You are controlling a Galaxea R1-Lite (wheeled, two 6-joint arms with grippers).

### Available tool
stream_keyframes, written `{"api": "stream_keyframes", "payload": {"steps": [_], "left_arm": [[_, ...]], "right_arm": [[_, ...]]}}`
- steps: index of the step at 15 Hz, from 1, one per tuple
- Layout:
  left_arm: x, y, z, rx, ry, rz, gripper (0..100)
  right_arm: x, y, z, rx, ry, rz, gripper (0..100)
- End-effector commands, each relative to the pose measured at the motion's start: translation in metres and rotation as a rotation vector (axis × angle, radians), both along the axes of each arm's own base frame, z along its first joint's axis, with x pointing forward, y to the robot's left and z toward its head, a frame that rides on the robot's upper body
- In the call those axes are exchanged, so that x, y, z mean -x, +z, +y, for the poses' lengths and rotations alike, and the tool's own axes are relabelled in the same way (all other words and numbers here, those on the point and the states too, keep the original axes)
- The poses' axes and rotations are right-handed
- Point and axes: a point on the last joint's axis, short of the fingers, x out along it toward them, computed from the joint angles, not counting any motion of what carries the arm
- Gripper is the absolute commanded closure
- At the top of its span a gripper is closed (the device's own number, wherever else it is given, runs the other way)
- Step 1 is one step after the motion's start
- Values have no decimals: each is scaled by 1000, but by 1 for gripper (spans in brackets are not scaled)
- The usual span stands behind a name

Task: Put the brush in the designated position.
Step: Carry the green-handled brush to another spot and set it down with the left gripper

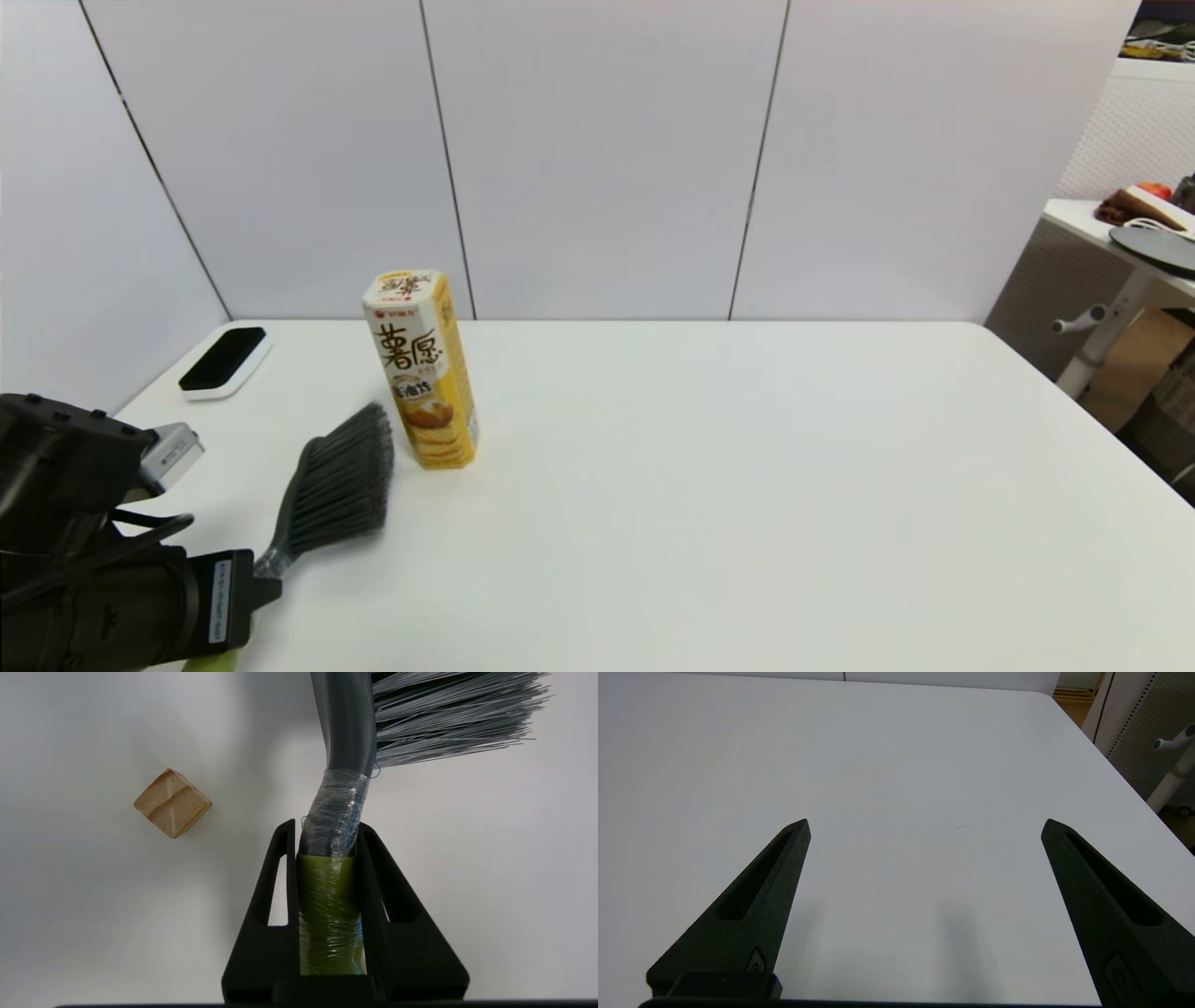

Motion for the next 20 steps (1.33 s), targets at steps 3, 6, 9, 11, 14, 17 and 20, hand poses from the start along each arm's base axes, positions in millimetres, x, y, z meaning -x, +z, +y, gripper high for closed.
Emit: {"api": "stream_keyframes", "payload": {"steps": [3,6,9,11,14,17,20], "left_arm": [[3,-13,1,-13,1,26,100],[3,-15,1,-13,-2,21,100],[4,-19,1,-22,-7,36,100],[5,-25,2,-22,-6,35,100],[6,-33,2,-22,-10,33,100],[5,-36,-1,-28,-29,44,100],[3,-38,-3,-24,-36,38,100]], "right_arm": [[0,0,0,0,1,2,0],[0,0,0,0,1,2,0],[0,0,0,0,1,2,0],[0,0,0,0,1,2,0],[0,0,0,0,1,2,0],[0,0,0,0,1,2,0],[0,0,0,1,1,2,0]]}}
